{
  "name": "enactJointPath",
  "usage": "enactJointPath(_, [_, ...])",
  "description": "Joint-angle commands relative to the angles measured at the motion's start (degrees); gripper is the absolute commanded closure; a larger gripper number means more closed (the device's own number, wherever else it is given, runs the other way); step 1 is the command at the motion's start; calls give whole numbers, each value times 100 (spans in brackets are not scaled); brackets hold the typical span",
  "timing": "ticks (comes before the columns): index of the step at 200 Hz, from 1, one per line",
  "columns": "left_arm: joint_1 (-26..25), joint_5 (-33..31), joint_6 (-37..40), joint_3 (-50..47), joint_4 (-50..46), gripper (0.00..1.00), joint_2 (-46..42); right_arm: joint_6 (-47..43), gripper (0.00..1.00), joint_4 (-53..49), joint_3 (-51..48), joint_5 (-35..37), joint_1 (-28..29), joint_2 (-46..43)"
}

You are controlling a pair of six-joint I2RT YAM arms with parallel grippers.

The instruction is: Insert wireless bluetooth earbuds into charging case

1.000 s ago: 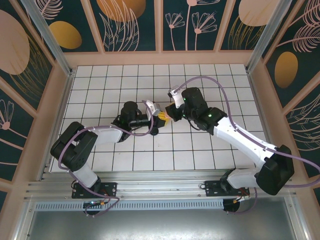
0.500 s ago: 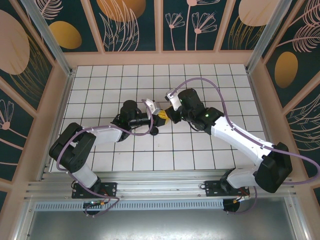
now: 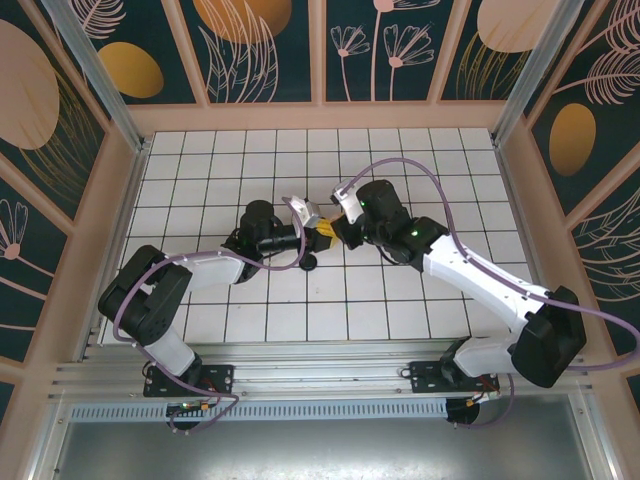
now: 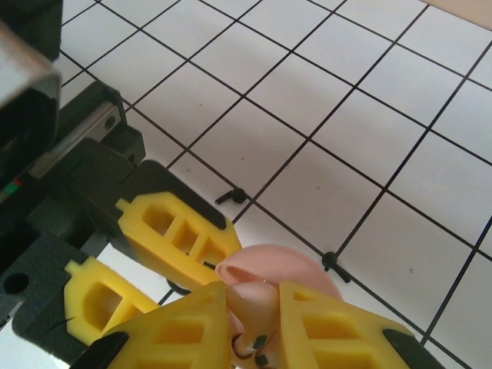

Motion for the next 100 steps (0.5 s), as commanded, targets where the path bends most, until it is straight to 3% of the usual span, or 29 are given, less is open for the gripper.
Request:
enactJointPath(1, [-25, 29, -150, 92, 466, 86, -144, -88, 81, -132, -122, 59, 39, -159])
enactJointPath(50, [-23, 32, -185, 74, 515, 86, -205, -24, 79, -124, -178, 7, 48, -205])
enactJointPath(100, [-26, -5, 39, 67, 270, 84, -285, 193, 61, -52, 66, -175, 15, -362])
